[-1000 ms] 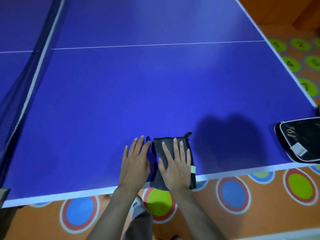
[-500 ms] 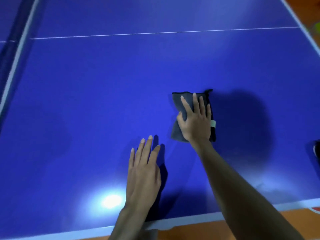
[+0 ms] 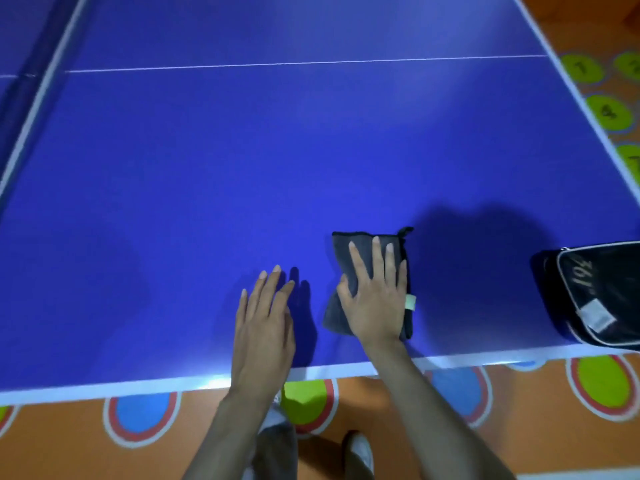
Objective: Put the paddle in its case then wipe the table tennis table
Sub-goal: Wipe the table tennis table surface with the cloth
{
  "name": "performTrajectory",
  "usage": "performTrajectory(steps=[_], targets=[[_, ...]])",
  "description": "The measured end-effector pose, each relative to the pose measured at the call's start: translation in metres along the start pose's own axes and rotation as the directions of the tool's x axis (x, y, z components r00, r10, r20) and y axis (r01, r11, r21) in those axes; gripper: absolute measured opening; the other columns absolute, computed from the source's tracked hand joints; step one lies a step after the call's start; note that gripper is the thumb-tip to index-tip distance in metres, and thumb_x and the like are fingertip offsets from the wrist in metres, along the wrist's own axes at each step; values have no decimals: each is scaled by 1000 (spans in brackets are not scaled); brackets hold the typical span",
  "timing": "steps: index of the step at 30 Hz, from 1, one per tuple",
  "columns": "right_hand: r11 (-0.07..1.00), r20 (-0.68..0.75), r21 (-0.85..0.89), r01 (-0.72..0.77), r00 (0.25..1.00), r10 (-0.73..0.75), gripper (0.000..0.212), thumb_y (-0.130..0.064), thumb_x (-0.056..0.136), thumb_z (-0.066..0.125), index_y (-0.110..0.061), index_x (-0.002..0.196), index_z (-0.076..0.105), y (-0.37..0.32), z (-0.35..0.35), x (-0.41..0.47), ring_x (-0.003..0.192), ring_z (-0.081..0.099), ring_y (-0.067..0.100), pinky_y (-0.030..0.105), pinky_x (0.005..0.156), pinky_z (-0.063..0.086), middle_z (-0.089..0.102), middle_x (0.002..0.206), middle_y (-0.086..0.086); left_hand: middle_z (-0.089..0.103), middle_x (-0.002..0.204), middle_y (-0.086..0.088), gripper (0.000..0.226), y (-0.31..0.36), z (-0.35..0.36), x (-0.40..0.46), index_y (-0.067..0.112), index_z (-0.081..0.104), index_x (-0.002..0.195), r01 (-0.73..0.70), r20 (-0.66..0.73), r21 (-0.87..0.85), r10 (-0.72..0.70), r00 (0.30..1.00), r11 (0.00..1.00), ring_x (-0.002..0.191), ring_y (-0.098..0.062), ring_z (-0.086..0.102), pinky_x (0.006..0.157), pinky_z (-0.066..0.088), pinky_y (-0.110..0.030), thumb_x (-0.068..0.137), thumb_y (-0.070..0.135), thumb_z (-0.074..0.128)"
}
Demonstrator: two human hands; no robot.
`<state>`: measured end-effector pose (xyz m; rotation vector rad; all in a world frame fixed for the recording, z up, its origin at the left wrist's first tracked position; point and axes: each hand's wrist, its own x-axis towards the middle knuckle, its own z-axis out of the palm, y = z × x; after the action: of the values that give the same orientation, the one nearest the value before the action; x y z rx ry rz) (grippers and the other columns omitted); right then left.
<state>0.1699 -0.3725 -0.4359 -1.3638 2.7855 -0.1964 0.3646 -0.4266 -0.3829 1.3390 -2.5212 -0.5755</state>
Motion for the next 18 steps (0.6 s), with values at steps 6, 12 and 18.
performTrajectory(steps=[6,12,18], targets=[[999,3,32,-25,1000,25,67,-57,103,40,-34,165,26,31,-9,-110,160,15,32,55,129,15,17,174,8,31,166,-3,42,41,9,-29,16,50,145,58,-42,15,-58,997,998,157,-21,19,127,20,-51,105,10,39],[1000,46,18,11,999,-11,68,-59,104,31,-37,166,14,38,-10,-106,162,7,31,56,128,14,8,175,7,40,162,-4,47,38,27,-31,14,53,144,76,-87,128,-65,994,989,155,-22,27,126,23,-52,108,30,28],[998,-7,36,56,998,-56,65,-57,104,32,-36,165,24,33,-8,-23,161,9,31,56,129,9,15,174,7,40,162,-5,47,5,43,-21,11,54,145,69,-136,227,-38,990,971,155,-23,28,125,21,-57,108,28,29]])
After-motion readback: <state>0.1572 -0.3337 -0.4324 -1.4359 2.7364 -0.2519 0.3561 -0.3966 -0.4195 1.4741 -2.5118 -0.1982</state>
